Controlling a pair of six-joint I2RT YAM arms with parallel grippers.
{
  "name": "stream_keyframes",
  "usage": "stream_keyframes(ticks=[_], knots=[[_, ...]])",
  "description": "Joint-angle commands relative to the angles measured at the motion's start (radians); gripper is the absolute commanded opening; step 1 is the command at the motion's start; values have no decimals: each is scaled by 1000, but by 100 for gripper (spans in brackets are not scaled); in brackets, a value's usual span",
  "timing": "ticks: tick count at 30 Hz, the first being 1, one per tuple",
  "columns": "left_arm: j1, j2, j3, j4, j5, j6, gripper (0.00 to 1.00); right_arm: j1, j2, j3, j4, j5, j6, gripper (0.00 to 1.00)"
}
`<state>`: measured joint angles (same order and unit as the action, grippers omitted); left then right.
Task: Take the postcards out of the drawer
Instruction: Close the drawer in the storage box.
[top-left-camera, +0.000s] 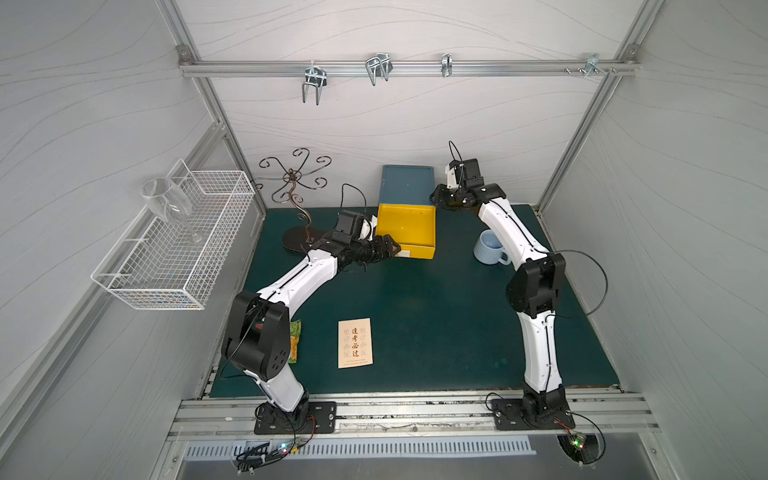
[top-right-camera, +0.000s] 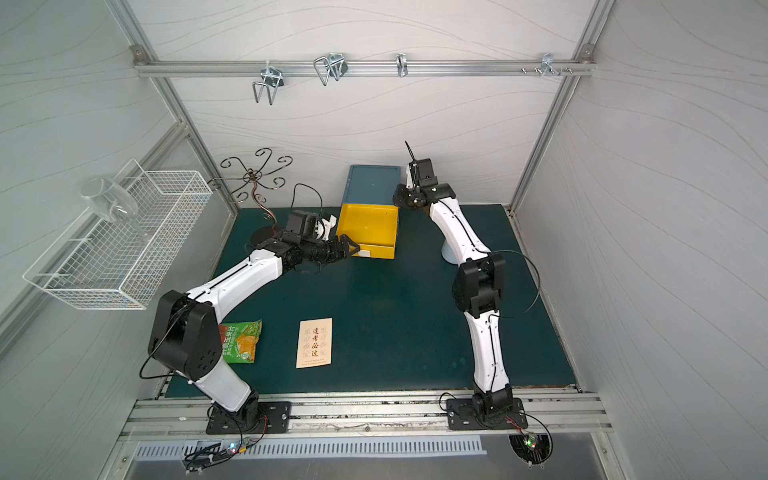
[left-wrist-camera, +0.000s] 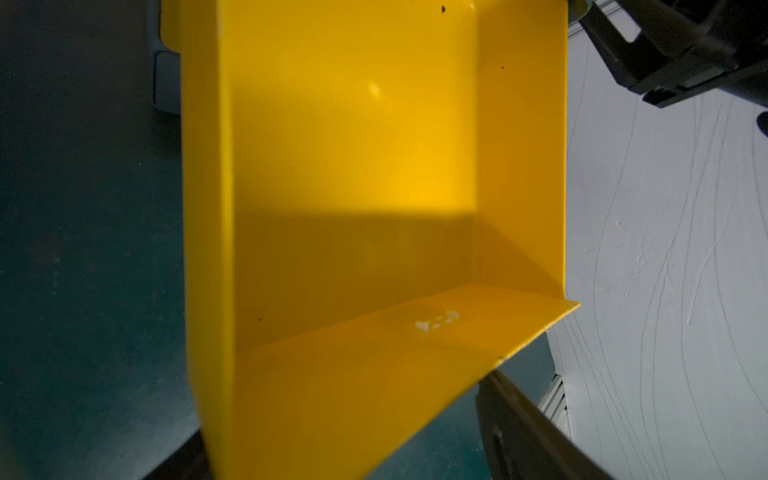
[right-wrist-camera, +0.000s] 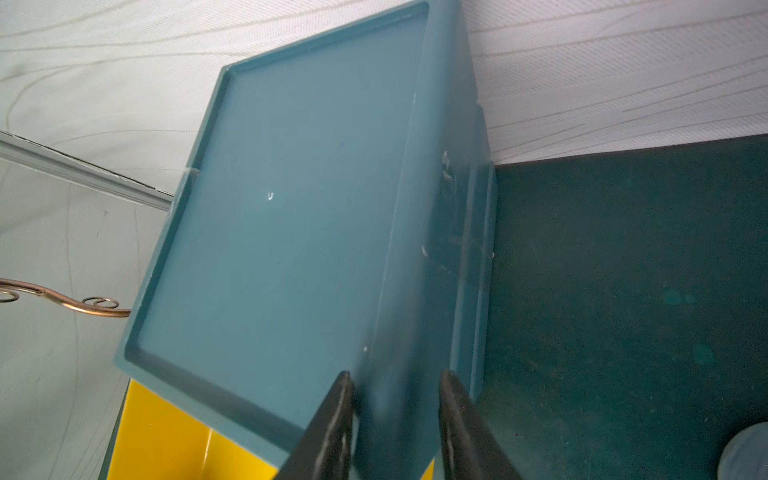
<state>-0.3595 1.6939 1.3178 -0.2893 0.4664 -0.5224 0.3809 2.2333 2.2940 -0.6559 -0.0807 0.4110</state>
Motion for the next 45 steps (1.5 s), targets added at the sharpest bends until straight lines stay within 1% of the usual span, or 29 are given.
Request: stream_keyframes(ticks=[1,9,15,23,28,33,40,45], knots=[[8,35,75,79,2,31,80,12,-14,-37,-113,39,-13,35],[18,74,128,76,15,28,80,18,-42,-67,-102,30,3,35],[19,43,80,95,12,25,80,0,-67,-66,-64,-14,34,36],[19,60,92,96,22,15,80,-45,-4,-19,-12,-97,68,44],[18,66,100,101,18,16,80,-56,58,37,8,-141,80,46],[19,83,122,102,20,9,81,-53,139,129,-39,-179,82,45],[17,122,148,126,-7,-32,81,-46,123,46,-35,-176,65,41],[0,160,188,138,-65,-48,81,-39,118,31,-50,-177,45,40]])
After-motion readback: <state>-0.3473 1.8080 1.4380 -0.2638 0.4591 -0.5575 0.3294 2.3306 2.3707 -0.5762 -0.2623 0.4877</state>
